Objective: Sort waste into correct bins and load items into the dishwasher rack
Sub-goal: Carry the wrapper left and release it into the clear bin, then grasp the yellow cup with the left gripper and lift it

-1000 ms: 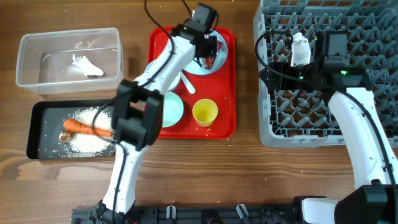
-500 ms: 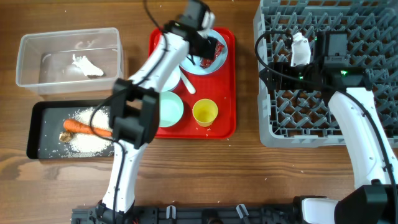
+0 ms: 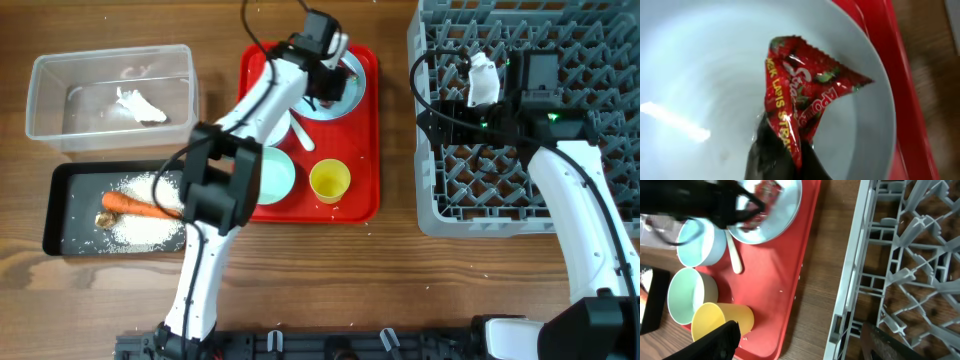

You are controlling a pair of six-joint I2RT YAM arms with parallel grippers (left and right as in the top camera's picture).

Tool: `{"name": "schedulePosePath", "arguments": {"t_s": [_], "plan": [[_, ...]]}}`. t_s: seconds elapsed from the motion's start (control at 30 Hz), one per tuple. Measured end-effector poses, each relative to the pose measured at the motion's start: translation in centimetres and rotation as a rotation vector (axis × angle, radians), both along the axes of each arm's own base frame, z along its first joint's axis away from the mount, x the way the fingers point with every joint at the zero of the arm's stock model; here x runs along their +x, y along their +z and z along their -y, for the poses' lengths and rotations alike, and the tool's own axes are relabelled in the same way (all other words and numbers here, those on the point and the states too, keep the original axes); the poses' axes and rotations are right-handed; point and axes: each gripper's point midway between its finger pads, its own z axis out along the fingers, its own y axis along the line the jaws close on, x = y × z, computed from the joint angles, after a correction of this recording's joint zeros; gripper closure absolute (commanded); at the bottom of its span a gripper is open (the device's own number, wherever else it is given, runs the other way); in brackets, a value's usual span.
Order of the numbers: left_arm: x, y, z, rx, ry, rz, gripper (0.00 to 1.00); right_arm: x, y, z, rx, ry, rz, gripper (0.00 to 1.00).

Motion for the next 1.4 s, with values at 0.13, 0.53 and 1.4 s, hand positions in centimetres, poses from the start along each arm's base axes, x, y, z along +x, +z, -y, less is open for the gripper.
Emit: {"name": "schedulePosePath", "arguments": {"t_s": [0.13, 0.53, 1.4], "plan": [[-0.2, 14.9, -7.9, -0.029, 0.194, 0.14, 0.96, 0.0, 0.0, 0.0, 0.0, 0.0, -0.002, 0.2], [-7.4, 5.6, -38.0, 0.2, 0.925, -0.232, 0.0, 0.2, 0.1, 0.0, 0.0, 0.0, 0.008, 0.2], [-19.5, 2.5, -2.2, 0.253, -0.256, -0.486, 0.96, 0.6, 0.8, -0.7, 0.031, 0.039, 0.049, 0.18]]}}
